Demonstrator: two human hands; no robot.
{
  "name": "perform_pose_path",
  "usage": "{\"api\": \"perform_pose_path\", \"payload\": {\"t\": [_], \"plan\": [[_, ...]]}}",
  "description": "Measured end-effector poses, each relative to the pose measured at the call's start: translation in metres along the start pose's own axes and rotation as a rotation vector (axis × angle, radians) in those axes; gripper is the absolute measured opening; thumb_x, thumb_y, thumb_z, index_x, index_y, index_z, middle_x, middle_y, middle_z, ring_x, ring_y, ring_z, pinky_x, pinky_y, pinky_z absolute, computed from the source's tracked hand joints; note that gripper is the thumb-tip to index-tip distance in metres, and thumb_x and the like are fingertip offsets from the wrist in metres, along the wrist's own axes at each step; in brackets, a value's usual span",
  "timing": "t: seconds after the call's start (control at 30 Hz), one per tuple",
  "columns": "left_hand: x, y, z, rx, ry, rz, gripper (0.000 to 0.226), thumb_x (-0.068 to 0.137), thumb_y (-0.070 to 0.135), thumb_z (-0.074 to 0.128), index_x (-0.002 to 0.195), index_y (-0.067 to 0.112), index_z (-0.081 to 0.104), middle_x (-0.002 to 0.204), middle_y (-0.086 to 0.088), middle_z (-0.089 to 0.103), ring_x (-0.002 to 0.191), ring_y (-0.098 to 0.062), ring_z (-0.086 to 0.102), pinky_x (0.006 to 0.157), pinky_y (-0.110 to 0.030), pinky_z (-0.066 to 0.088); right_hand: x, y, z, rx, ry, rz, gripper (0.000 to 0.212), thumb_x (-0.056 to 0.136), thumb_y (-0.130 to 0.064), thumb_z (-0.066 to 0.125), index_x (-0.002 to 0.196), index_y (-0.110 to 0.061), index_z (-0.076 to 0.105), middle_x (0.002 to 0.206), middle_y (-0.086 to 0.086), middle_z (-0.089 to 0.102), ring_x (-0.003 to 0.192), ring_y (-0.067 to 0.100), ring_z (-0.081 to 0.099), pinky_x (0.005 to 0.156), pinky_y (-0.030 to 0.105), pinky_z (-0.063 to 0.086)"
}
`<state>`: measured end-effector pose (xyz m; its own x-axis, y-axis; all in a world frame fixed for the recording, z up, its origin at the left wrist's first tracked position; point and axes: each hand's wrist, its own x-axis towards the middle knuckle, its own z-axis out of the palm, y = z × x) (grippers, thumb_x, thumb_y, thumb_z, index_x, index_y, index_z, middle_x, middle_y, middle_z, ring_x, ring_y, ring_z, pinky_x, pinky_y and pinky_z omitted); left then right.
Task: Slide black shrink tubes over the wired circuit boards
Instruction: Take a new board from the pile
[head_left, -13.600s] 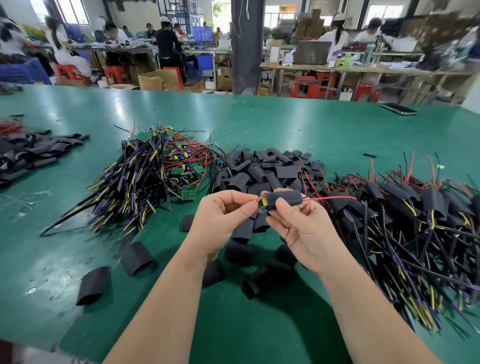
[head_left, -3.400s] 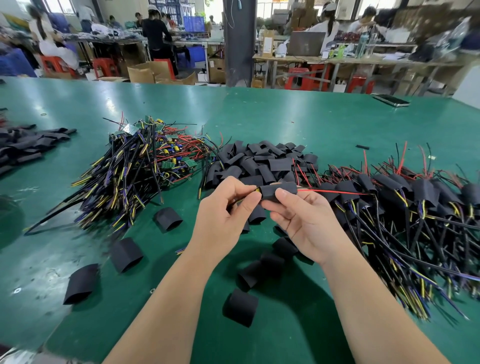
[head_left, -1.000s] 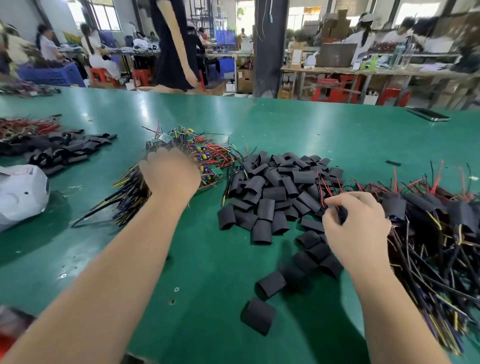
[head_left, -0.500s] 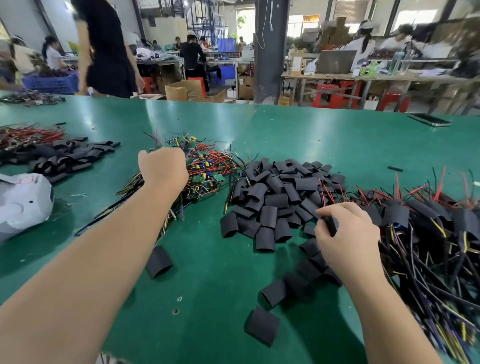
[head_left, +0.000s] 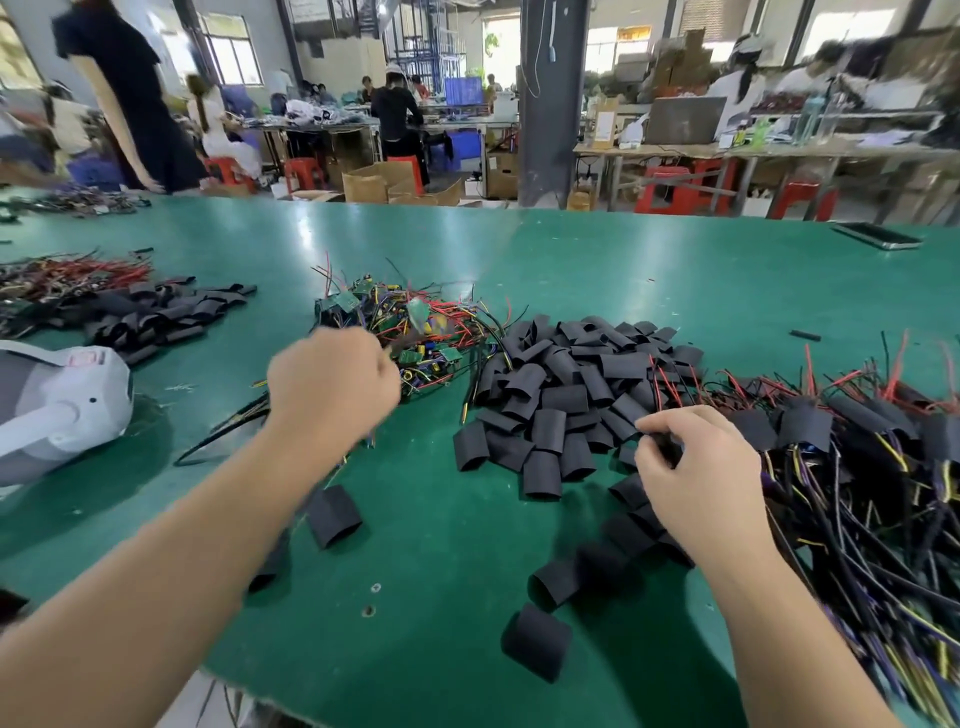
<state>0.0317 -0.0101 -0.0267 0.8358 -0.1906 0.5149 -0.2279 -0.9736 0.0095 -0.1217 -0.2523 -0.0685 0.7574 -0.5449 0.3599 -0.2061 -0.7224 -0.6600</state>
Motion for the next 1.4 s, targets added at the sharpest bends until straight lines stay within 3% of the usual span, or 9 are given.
{"api": "perform_pose_path", "payload": {"t": [0.1, 0.2, 0.33, 0.43, 0.6, 0.87, 1.07, 1.23, 1.4], "plan": [[-0.025, 0.01, 0.019, 0.102, -0.212, 0.049, 0.045, 0.083, 0.047, 0.05, 0.055, 0.012, 0.043, 0.056, 0.0, 0.052, 0.047, -0.02, 0.044, 0.053, -0.023, 0.036, -0.001, -0.001, 0.002, -0.002, -0.014, -0.002, 0.016, 0.086, -0.006, 0.061, 0.094, -0.016, 0.071, 0.104, 0.0, 0.063, 0.098, 0.023, 0.058, 0.093, 0.051, 0.044], [-0.022, 0.008, 0.03, 0.098, -0.107, 0.019, 0.067, 0.079, 0.073, 0.037, 0.052, 0.012, 0.048, 0.05, 0.003, 0.049, 0.044, -0.016, 0.045, 0.05, -0.019, 0.031, -0.001, -0.001, 0.002, 0.002, -0.018, 0.0, 0.016, 0.086, -0.006, 0.061, 0.094, -0.016, 0.071, 0.103, 0.0, 0.063, 0.099, 0.022, 0.058, 0.094, 0.051, 0.044], [0.014, -0.017, 0.043, 0.032, 0.088, -0.083, 0.053, 0.084, 0.058, 0.053, 0.096, 0.007, 0.059, 0.092, -0.013, 0.063, 0.087, -0.032, 0.058, 0.068, -0.037, 0.044, 0.0, 0.0, 0.003, -0.001, -0.04, 0.001, 0.016, 0.087, -0.007, 0.06, 0.096, -0.015, 0.071, 0.105, 0.001, 0.063, 0.1, 0.023, 0.057, 0.095, 0.05, 0.043], [0.036, -0.034, 0.055, 0.025, -0.05, -0.241, 0.065, 0.086, 0.059, 0.054, 0.11, -0.001, 0.049, 0.111, -0.022, 0.059, 0.106, -0.039, 0.054, 0.086, -0.045, 0.042, 0.001, -0.001, 0.004, 0.001, -0.053, -0.004, 0.016, 0.088, -0.007, 0.06, 0.097, -0.014, 0.071, 0.106, 0.001, 0.062, 0.103, 0.023, 0.056, 0.096, 0.05, 0.042], [0.049, -0.038, 0.065, 0.032, -0.118, -0.23, 0.049, 0.086, 0.056, 0.054, 0.073, 0.009, 0.05, 0.084, -0.013, 0.06, 0.085, -0.032, 0.055, 0.075, -0.038, 0.036, 0.0, 0.0, 0.004, -0.011, -0.063, -0.014, 0.016, 0.088, -0.008, 0.06, 0.098, -0.014, 0.07, 0.105, 0.001, 0.062, 0.104, 0.022, 0.055, 0.096, 0.049, 0.042], [0.05, -0.013, 0.069, 0.066, -0.146, -0.255, 0.069, 0.084, 0.053, 0.063, 0.118, -0.004, 0.045, 0.118, -0.021, 0.054, 0.11, -0.037, 0.052, 0.09, -0.044, 0.042, -0.001, 0.0, 0.006, -0.017, -0.094, -0.032, 0.016, 0.089, -0.01, 0.059, 0.099, -0.016, 0.07, 0.106, -0.001, 0.063, 0.106, 0.021, 0.055, 0.095, 0.048, 0.043], [0.045, -0.01, 0.069, -0.049, -0.153, -0.246, 0.04, 0.088, 0.004, 0.06, 0.121, -0.009, 0.041, 0.12, -0.026, 0.048, 0.111, -0.04, 0.048, 0.086, -0.045, 0.047, 0.003, 0.002, 0.006, -0.005, -0.091, -0.03, 0.016, 0.089, -0.01, 0.059, 0.098, -0.017, 0.07, 0.104, -0.002, 0.063, 0.103, 0.02, 0.056, 0.096, 0.048, 0.043], [0.006, 0.013, 0.063, -0.007, -0.091, -0.045, 0.02, 0.091, -0.002, 0.042, 0.111, 0.0, 0.045, 0.109, -0.019, 0.057, 0.099, -0.036, 0.059, 0.075, -0.043, 0.049, -0.001, 0.0, 0.009, -0.001, -0.103, -0.061, 0.014, 0.088, -0.009, 0.061, 0.097, -0.016, 0.069, 0.101, -0.003, 0.063, 0.101, 0.02, 0.057, 0.094, 0.049, 0.044], [-0.033, 0.05, 0.059, 0.181, -0.374, 0.073, 0.02, 0.089, 0.001, 0.05, 0.107, 0.006, 0.056, 0.105, -0.009, 0.065, 0.097, -0.029, 0.065, 0.067, -0.036, 0.049, -0.001, 0.001, 0.009, -0.003, -0.119, -0.063, 0.014, 0.088, -0.009, 0.061, 0.097, -0.017, 0.069, 0.101, -0.004, 0.063, 0.099, 0.019, 0.058, 0.093, 0.048, 0.044]]}}
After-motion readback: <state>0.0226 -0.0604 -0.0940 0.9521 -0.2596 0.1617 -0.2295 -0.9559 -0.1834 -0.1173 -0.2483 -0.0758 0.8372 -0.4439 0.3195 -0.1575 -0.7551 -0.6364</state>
